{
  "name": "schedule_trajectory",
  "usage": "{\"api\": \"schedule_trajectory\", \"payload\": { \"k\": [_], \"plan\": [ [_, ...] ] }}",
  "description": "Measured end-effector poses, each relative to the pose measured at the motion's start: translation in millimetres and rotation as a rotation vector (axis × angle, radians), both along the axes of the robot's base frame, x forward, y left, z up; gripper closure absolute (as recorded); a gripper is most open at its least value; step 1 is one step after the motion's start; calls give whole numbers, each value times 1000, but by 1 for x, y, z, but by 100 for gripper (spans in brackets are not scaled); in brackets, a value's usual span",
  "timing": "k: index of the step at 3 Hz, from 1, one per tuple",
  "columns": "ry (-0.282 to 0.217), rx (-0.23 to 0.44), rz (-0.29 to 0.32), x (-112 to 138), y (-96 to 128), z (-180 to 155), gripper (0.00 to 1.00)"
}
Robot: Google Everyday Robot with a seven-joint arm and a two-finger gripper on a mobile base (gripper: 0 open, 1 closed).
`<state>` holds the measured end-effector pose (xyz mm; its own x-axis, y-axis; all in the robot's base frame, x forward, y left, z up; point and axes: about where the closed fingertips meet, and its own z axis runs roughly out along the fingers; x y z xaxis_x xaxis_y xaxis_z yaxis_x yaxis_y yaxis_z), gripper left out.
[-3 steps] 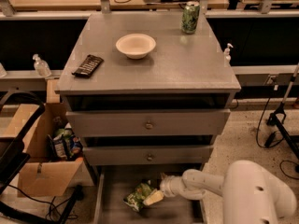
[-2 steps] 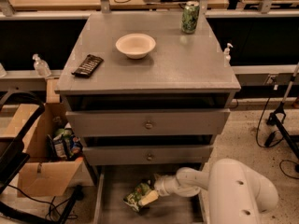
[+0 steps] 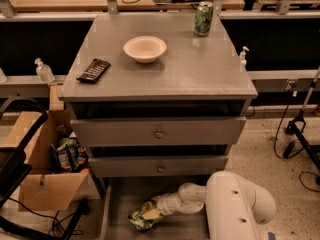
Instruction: Pick green jalapeno chip bag from bottom drawer and place on counter
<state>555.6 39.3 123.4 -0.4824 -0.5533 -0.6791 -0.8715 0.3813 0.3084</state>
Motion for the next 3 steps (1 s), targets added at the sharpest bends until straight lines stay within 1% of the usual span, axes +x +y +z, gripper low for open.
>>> {"api": "schedule_trajectory", "payload": {
  "k": [1, 2, 3],
  "plan": [
    [10, 7, 1, -5, 7, -6, 64],
    [10, 7, 1, -5, 7, -4, 86],
    [12, 9, 3, -7, 8, -5, 100]
  ]
}}
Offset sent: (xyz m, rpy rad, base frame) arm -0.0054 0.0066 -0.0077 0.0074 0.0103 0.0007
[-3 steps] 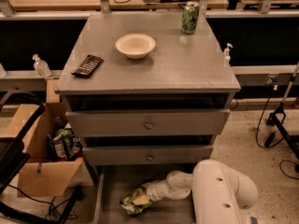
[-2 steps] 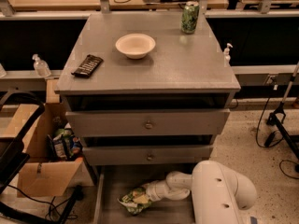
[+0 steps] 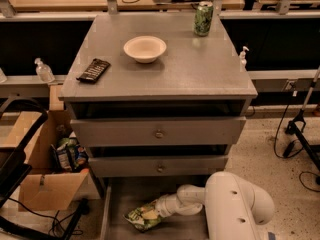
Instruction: Pick green jalapeno chip bag from bottom drawer and place on counter
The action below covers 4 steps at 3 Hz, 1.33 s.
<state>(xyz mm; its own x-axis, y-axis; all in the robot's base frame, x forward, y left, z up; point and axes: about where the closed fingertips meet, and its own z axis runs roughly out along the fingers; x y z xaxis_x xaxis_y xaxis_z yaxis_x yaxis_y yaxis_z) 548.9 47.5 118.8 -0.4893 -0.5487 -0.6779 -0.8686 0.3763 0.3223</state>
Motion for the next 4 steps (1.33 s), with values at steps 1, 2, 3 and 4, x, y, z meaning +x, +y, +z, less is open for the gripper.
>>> {"api": "schedule_trajectory", "payload": {
  "k": [1, 2, 3, 4],
  "plan": [
    [0, -3, 0, -4, -4, 20, 100],
    [-31, 6, -21, -6, -18, 73, 100],
    [-87, 16, -52, -11, -34, 156, 100],
    [-136, 39, -49, -40, -44, 235, 100]
  ]
}}
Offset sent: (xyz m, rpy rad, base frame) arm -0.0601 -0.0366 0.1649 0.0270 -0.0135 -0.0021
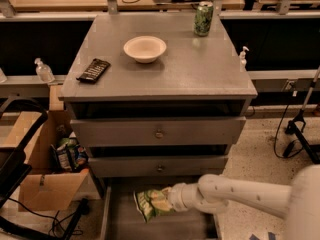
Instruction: Pick green jalapeno chip bag from bottom drawer and place on counter
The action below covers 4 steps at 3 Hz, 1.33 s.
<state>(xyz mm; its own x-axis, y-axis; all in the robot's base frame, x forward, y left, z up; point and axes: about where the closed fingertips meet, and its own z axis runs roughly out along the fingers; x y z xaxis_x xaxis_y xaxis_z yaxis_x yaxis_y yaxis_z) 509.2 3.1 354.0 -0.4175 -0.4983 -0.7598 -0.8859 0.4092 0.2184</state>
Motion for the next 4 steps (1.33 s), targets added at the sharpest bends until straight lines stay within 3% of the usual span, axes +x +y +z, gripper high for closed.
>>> {"api": "schedule_trajectory", "payload": {
  "k": [1, 2, 3, 4],
  "plan": [
    [-46, 4, -20, -35, -2, 79, 100],
    [-49, -13, -33, -83, 2, 138, 100],
    [-88, -61, 1, -98, 1, 161, 100],
    [-88, -61, 1, -98, 1, 162, 100]
  ]
}}
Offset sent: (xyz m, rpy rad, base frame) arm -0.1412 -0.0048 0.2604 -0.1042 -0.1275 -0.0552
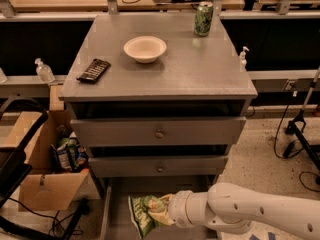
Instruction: Pick green jalapeno chip bag from bottom drawer and place on counter
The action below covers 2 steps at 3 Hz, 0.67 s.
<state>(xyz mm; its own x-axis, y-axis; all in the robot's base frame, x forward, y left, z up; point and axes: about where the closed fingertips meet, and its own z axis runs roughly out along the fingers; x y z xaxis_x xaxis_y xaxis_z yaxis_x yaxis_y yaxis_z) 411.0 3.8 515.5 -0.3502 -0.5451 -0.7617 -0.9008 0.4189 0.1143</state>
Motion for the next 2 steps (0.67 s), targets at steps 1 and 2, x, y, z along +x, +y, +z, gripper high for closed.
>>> {"api": "schedule_trajectory", "payload": {
  "k": [1, 2],
  "plan": [
    [-19, 19, -7, 16, -9, 38, 100],
    [-43, 48, -29, 68, -35, 139, 100]
  ]
}}
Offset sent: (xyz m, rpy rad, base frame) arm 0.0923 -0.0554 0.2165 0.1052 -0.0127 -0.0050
